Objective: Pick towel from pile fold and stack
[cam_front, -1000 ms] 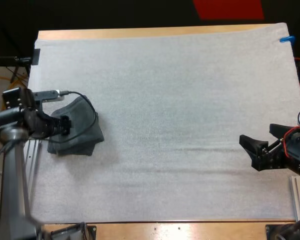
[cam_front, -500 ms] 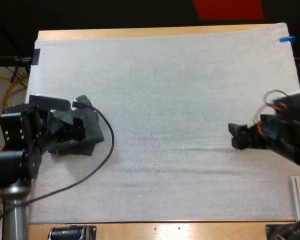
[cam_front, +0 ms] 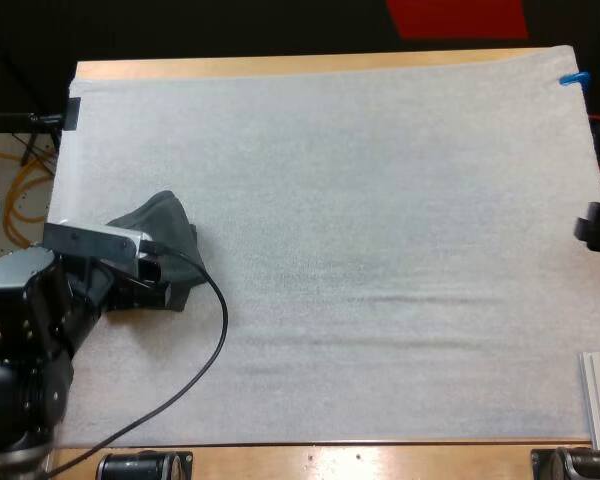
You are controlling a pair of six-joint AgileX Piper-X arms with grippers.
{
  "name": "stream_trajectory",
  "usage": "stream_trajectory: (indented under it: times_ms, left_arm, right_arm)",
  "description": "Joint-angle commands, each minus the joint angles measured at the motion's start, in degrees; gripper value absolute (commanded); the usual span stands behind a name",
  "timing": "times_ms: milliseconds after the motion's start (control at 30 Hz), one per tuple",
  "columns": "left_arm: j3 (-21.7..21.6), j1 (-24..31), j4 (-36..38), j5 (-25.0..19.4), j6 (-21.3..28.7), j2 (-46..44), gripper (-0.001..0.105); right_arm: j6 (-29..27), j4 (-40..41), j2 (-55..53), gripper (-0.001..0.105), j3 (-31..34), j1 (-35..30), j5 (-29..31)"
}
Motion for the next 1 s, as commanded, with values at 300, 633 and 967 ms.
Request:
stream_trajectory:
  times_ms: [300, 633, 967]
  left_arm:
    - [-0.5, -8.2, 3.5, -10.2, 0.5, -11.3, 0.086]
    - [-0.5, -8.2, 6.3, -12.1, 0.3, -29.7, 0.086]
    - [-0.5, -8.2, 25.7, -12.1, -2.4, -42.3, 0.086]
  right_arm:
    - [-1.1, 0.2, -17.4, 0.077, 0.9, -0.1, -1.0]
    - [-1.1, 0.2, -42.1, 0.077, 10.3, -0.1, -2.8]
    - [-1.1, 2.3, -54.1, 0.077, 15.8, -0.2, -3.7]
